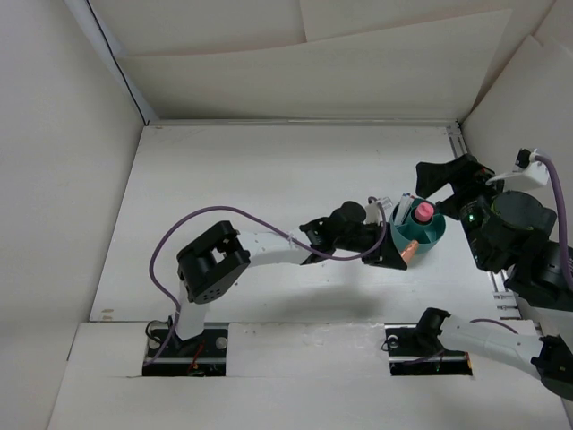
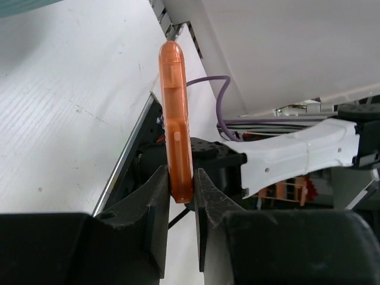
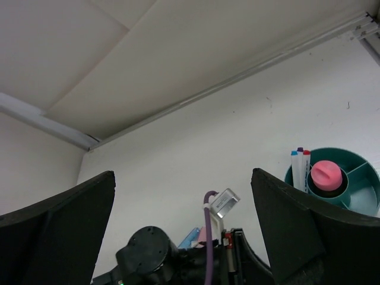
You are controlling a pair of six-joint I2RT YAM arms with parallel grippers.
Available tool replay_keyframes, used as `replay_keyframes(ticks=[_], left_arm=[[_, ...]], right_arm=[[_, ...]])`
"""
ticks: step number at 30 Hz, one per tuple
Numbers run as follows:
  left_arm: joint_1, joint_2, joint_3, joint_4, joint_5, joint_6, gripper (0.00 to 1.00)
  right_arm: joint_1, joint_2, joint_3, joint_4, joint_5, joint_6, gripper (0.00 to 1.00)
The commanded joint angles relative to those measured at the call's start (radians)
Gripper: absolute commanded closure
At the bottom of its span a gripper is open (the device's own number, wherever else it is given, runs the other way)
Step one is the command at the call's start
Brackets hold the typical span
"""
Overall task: Sort the stationery into containers
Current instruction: Place the stationery in the storage box.
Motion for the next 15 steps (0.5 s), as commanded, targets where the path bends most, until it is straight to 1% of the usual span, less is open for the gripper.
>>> replay_keyframes(ticks=[1,3,6,11,15], left_arm=[[0.016,-0.006,0.118,-0.066,0.040,-0.053,1.00],[0.039,0.020,0.138,-0.067,0.040,-0.088,1.00],[0.039,0.053,0.190,-0.082,0.040,-0.102,1.00],[0.058,0.138,0.287,-0.145,0.078,-0.120,1.00],[0.058,0.184,0.352,-0.217,0.078,-0.120,1.00]], right_arm=[[-0.006,0.032,0.042,-0.013,0.009,-0.035,0.00],[-0.006,0.032,0.042,-0.004,0.000,-0.044,0.00],[-0.006,0.032,0.042,0.018,-0.028,-0.053,0.00],[-0.006,0.022,0.013,0.027,-0.028,-0.062,0.00],[-0.006,-0.013,-0.007,0.027,-0.037,-0.062,0.00]])
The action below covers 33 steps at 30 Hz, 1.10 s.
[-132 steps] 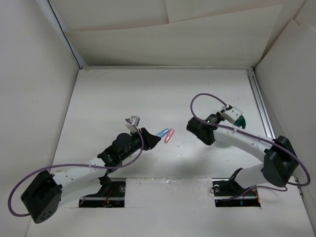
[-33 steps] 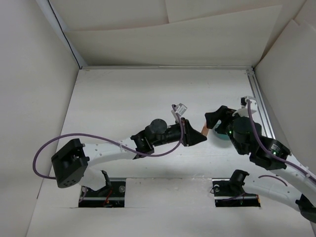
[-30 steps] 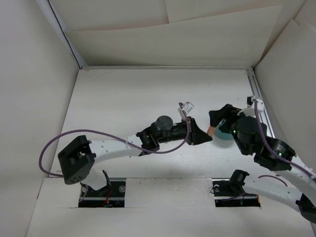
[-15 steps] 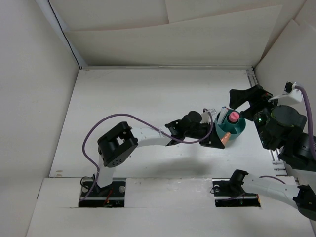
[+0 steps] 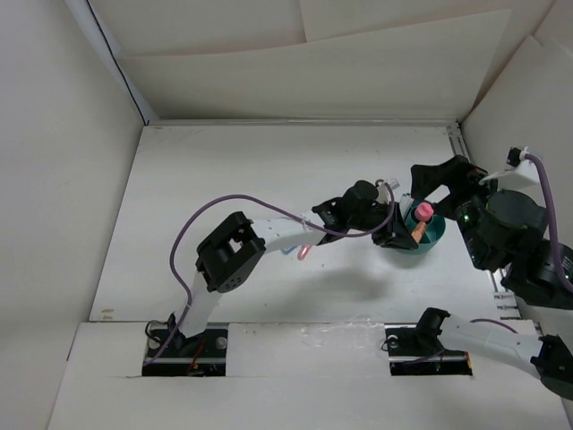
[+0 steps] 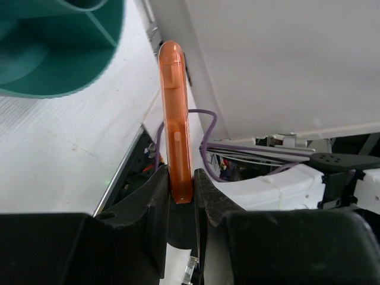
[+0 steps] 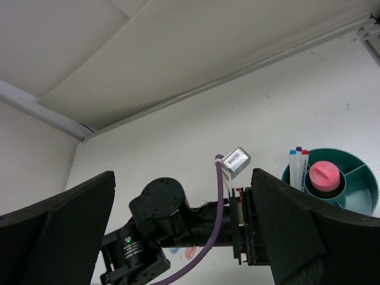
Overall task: Sort the stationery into containers
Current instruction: Place the stationery in the storage box.
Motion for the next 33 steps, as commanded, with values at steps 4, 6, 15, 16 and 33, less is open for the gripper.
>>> replay_keyframes(ticks=[4,6,15,16,33], left_arm=[[-0.001,0.016,0.062,-0.105,0.009,-0.012,1.00],[-0.001,0.007,0.062,-0.140,-0.002,-0.003,1.00],[0.008,0.027,0.131,-0.252,-0.002,-0.012,0.99],[0.008,0.027,0.143,-0.277,-0.002,-0.012,0.99],[0.027,0.108,0.301,-0.443,-0.002,0.017,0.96]], right_arm=[[-0.006,-0.053,-0.008,0.022,-0.011,-0.022,0.00],[-0.006,-0.075,-0.008,0.022,-0.011,-0.022,0.00],[-0.006,-0.084,-0.042,0.042,-0.039,-0.022,0.00],[-0.006,-0.084,-0.051,0.042,-0.048,-0.022,0.00],[-0.006,-0.121,-0.071,0.070,-0.066,-0.031,0.00]])
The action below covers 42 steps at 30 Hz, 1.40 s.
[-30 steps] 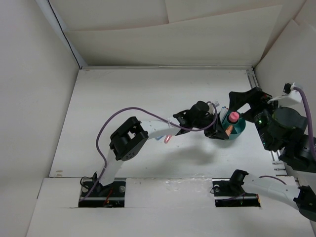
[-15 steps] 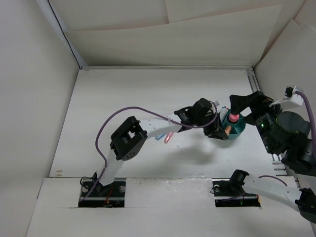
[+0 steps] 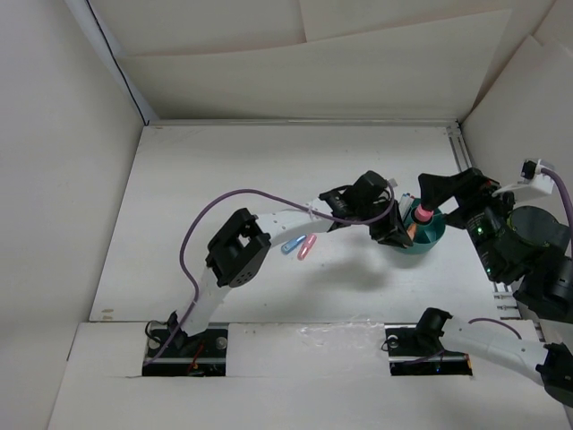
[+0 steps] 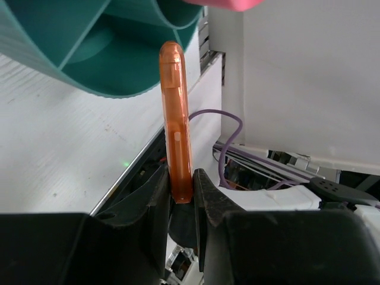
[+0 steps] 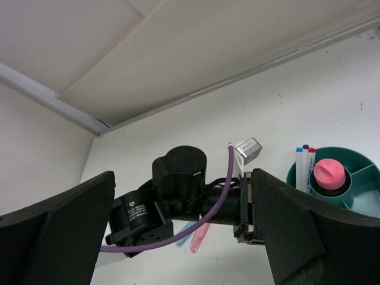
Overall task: Sort the stationery into containers
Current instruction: Place the stationery in the storage box.
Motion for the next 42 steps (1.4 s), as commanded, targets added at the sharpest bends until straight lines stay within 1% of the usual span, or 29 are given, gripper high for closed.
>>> replay_keyframes(ticks=[1,11,14,18,20,24,27,29,32,40,42], left_arm=[[-0.001,0.000,0.056,-0.042,0.003,0.020,0.96],[-0.001,0.041,0.109,-0.072,0.034,0.020,0.95],[-0.001,0.041,0.120,-0.082,0.034,0.020,0.92],[-0.001,0.064,0.181,-0.133,0.034,0.020,0.91],[-0.001,0.075,0.200,-0.133,0.034,0.020,0.89],[0.008,0.085,0.209,-0.142,0.034,0.020,0.86],[0.008,0.085,0.218,-0.151,0.043,0.029,0.86],[0.008,0.085,0.218,-0.151,0.043,0.029,0.83],[0.008,0.085,0.218,-0.173,0.043,0.029,0.82],[0.017,0.064,0.189,-0.196,0.034,0.059,0.82],[0.017,0.085,0.227,-0.205,0.043,0.050,0.82]], right_arm=[[-0.006,-0.014,-0.005,0.048,-0.010,-0.016,0.00],[-0.006,-0.014,-0.014,0.057,-0.028,-0.025,0.00],[-0.006,-0.014,-0.023,0.077,-0.028,-0.025,0.00],[-0.006,-0.014,-0.023,0.077,-0.037,-0.025,0.00],[-0.006,-0.014,-0.023,0.077,-0.037,-0.025,0.00],[-0.006,-0.014,-0.034,0.086,-0.037,-0.035,0.00],[-0.006,-0.014,-0.034,0.086,-0.037,-0.035,0.00],[-0.006,-0.014,-0.034,0.086,-0.037,-0.035,0.00],[-0.006,-0.014,-0.043,0.086,-0.037,-0.035,0.00],[-0.006,-0.023,-0.052,0.104,-0.046,-0.035,0.00],[-0.006,-0.023,-0.052,0.105,-0.046,-0.035,0.00]])
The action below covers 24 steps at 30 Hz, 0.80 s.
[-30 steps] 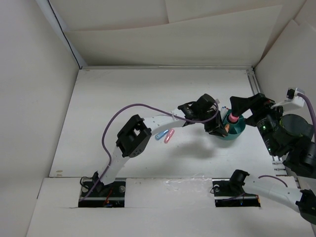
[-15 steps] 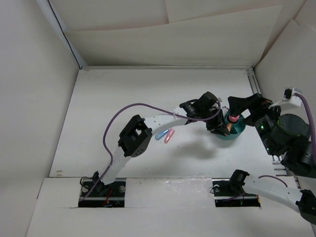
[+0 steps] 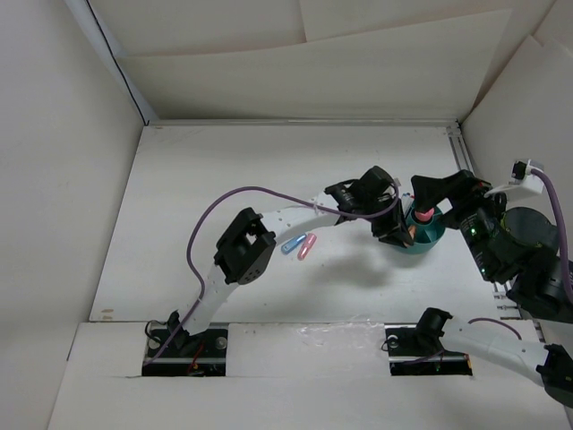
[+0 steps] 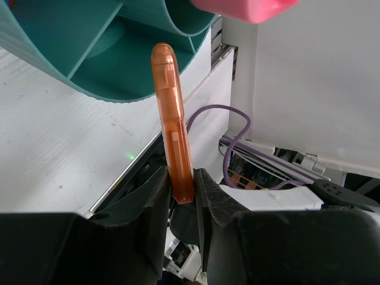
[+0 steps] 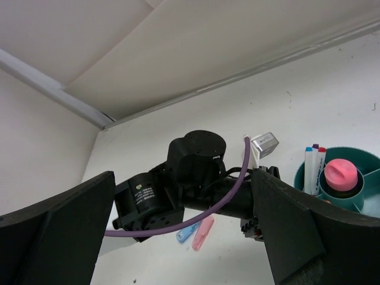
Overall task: Sort the stationery into containers
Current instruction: Place the stationery in the storage box.
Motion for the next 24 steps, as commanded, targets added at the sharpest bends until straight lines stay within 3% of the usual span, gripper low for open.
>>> replay_keyframes(ticks=[1,9,16,24], left_arm=[[0.011,-0.001,0.064,-0.014,0.015,0.012,0.82],[0.020,0.022,0.107,0.012,0.033,-0.017,0.79],[0.020,0.022,0.107,0.012,0.033,-0.017,0.65],[0.020,-0.007,0.097,0.046,0.009,0.006,0.66]], right_arm=[[-0.006,-0.011,-0.003,0.051,-0.009,-0.017,0.00],[-0.006,-0.011,-0.003,0.051,-0.018,-0.017,0.00],[-0.006,-0.020,-0.012,0.060,-0.018,-0.017,0.00],[-0.006,-0.020,-0.012,0.070,-0.018,-0.026,0.00]])
